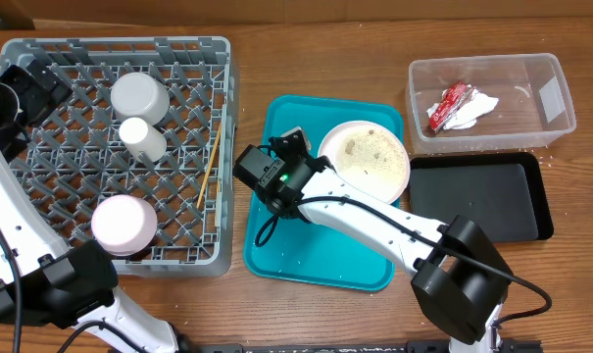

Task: Sort waste into correct bins and load items into the dishwasher
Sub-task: 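Lift the white plate and carry it right over the black tray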

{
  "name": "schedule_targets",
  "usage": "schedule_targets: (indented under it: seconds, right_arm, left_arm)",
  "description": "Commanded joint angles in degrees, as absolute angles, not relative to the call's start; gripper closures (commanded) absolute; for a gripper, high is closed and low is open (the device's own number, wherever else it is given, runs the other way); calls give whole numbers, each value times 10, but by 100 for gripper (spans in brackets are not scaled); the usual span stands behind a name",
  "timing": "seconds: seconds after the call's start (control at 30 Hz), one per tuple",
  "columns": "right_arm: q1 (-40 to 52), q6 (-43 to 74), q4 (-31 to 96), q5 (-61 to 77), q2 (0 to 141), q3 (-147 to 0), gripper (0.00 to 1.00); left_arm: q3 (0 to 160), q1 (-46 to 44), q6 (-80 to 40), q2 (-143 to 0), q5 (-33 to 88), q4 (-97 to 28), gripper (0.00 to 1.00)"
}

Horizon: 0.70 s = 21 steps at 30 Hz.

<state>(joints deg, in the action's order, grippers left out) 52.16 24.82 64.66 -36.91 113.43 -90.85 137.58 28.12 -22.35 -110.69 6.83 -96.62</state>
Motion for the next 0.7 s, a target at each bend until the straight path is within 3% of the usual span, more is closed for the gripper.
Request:
schedule_targets:
  seconds: [0.0, 0.33, 0.67]
  right_arm:
    - [521, 255, 657, -426, 1134, -933, 96]
    - [484, 407, 784, -475, 1133, -1046, 96]
    - [324, 487, 803, -369, 1103, -1078, 96]
  left_arm:
    - [1377, 281, -229, -1109, 70, -966, 0]
    - [1377, 281, -229, -1109, 70, -966, 0]
    - [1377, 281, -229, -1109, 70, -966, 0]
